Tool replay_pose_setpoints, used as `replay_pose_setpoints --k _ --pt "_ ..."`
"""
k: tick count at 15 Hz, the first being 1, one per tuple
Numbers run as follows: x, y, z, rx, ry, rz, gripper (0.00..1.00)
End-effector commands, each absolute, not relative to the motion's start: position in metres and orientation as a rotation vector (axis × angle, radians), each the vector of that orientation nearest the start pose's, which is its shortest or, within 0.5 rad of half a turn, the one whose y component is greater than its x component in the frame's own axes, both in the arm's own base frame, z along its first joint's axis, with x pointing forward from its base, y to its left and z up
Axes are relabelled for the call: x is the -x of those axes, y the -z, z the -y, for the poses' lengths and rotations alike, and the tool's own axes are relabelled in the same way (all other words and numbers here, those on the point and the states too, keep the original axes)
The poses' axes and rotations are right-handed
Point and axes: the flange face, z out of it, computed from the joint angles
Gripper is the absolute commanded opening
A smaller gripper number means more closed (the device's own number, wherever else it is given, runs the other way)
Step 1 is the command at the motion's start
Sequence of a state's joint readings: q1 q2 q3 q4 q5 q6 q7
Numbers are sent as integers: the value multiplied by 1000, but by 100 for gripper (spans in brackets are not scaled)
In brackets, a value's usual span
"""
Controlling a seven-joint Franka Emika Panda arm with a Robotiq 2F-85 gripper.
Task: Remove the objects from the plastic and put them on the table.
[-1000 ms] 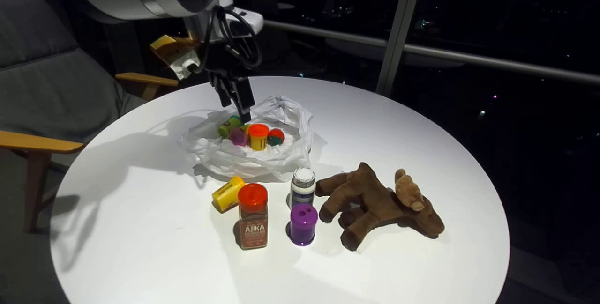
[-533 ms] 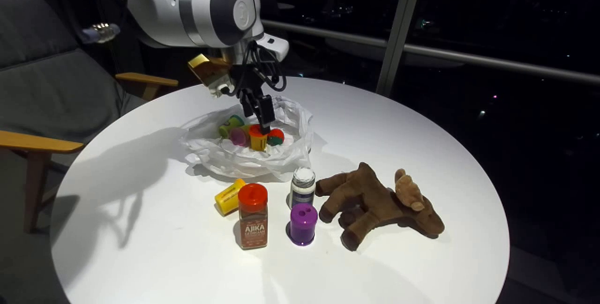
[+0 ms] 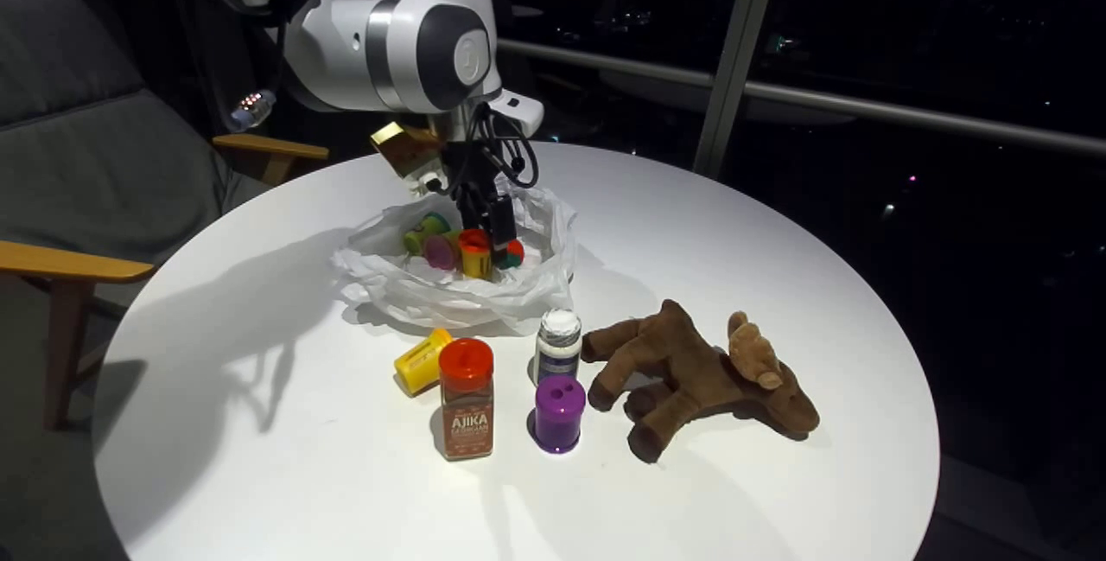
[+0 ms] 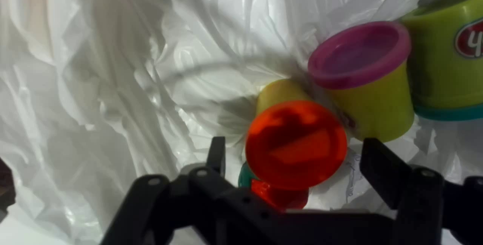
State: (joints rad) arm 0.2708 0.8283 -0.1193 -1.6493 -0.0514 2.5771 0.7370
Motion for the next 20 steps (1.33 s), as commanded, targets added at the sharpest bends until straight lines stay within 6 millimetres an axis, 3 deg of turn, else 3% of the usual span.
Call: replay_pose_setpoints --k 1,5,9,10,14,15,16,20 --pt "-695 -143 -114 3089 233 -845 60" --pt "-690 -150 -103 3079 244 -949 30" --pt "-676 -172 -96 3035 305 -1064 1" --pt "-673 -179 -95 3024 323 -1093 0" --pt "-666 -193 -96 2991 352 -1187 0" --pt "-665 -193 -97 2989 349 -1204 7" --pt "-664 -193 -98 2987 349 -1220 27" --pt "-667 -178 -103 2995 339 -1228 56"
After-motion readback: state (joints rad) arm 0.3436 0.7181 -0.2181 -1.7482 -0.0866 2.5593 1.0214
